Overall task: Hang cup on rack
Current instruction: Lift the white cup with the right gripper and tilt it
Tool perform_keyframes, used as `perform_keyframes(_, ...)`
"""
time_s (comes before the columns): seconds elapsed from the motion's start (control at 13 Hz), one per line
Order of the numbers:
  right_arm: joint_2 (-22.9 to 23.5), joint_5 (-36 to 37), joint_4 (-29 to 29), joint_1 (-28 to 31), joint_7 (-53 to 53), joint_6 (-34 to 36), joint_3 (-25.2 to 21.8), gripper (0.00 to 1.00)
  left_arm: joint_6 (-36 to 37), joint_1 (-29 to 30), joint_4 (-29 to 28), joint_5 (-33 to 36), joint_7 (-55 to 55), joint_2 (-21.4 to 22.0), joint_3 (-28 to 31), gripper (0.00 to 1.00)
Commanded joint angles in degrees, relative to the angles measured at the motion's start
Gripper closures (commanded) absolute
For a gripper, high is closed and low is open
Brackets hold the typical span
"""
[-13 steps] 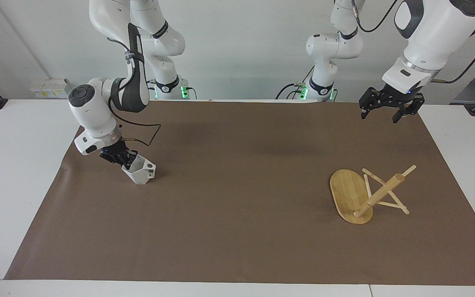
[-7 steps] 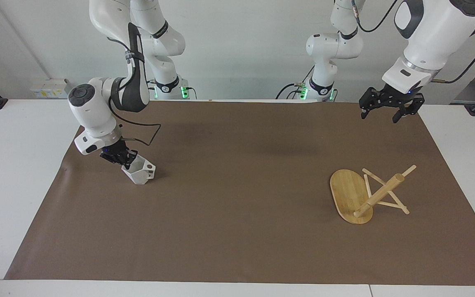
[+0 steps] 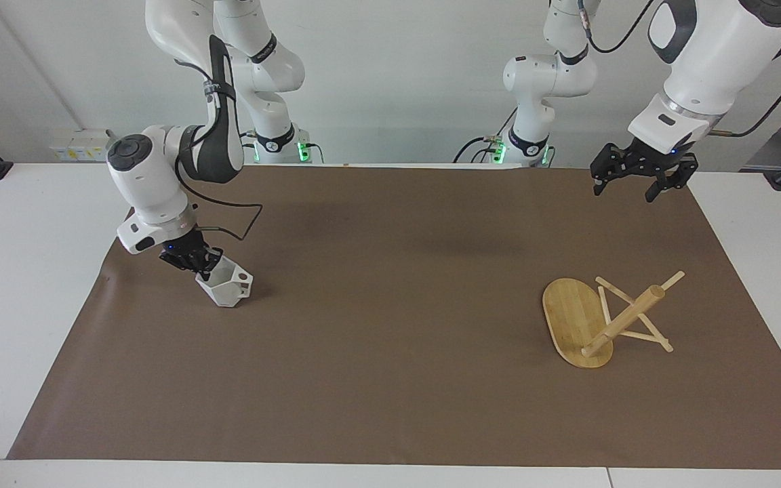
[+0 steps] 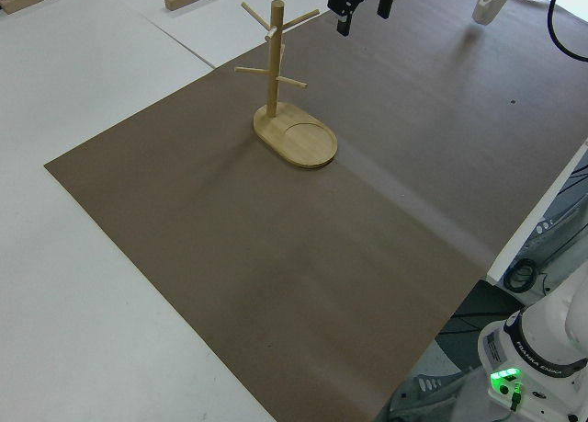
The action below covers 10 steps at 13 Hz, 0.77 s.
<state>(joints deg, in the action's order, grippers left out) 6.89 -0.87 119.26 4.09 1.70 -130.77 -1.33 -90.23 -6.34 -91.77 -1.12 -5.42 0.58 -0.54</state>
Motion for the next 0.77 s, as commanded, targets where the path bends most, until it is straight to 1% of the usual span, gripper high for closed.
perform_keyframes(0.0, 0.8, -0.9, -3.0, 0.0, -0.5, 1.8, 0.3, 1.0, 0.6, 0.5, -0.7, -0.8, -0.5, 1.0, -0.2, 0.0)
perform_keyframes(0.15, 0.8, -1.1, -5.3, 0.0, -0.6, 4.7, 0.5, 1.0, 0.6, 0.5, -0.7, -0.8, -0.5, 1.0, -0.2, 0.0)
perform_keyframes(0.38, 0.4, -1.1, -10.3, 0.0, -0.6, 11.5, 0.9, 1.0, 0.6, 0.5, -0.7, -0.8, -0.5, 1.0, -0.2, 0.0)
perform_keyframes(0.54, -0.7, -1.2, -11.9, 0.0, -0.7, 13.9, 1.8, 1.0, 0.6, 0.5, -0.7, -0.8, -0.5, 1.0, -0.2, 0.0)
perform_keyframes(0.69, -1.9, -1.2, -13.4, 0.0, -3.3, 16.1, 1.9, 1.0, 0.6, 0.5, -0.7, -0.8, -0.5, 1.0, -0.2, 0.0)
